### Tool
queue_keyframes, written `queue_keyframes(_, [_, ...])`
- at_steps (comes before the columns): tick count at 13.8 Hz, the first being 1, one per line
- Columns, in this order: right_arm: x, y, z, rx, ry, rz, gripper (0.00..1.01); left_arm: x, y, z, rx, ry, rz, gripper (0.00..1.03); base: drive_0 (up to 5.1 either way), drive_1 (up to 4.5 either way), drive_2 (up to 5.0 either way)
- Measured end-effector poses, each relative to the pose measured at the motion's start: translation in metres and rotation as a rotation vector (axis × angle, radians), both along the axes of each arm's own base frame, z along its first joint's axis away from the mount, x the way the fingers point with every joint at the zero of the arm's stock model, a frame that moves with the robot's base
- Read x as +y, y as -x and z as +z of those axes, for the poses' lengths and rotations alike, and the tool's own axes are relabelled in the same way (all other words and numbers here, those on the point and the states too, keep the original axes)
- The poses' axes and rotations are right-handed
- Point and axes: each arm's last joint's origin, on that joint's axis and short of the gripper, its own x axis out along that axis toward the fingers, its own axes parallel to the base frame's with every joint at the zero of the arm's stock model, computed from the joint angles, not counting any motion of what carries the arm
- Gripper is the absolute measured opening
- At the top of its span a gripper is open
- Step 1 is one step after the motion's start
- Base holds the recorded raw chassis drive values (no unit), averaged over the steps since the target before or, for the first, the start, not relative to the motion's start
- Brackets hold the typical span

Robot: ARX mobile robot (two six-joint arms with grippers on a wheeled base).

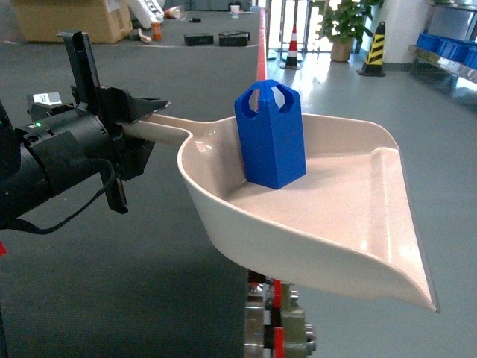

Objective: Place part in tray to right shelf

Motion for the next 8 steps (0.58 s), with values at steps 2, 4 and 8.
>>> queue_keyframes(2, [0.0,0.0,0.0001,-0.002,0.0,0.0,0.98,-0.0001,0.0,0.0001,-0.001,0.0,0.0,0.13,5.1,-2.31,-2.3])
queue_keyframes(4, [0.0,0.0,0.0001,-0.001,0.0,0.0,0.98,0.0006,-0.0001,0.0005,-0.005,0.001,0.005,0.13,5.0,-2.47,-2.5])
queue_keyframes(8, [0.0,0.0,0.0,0.0,0.0,0.0,0.98,0.0003,-0.0001,0.0003,-0.003,0.001,0.003,0.13,5.0,-2.45,-2.5])
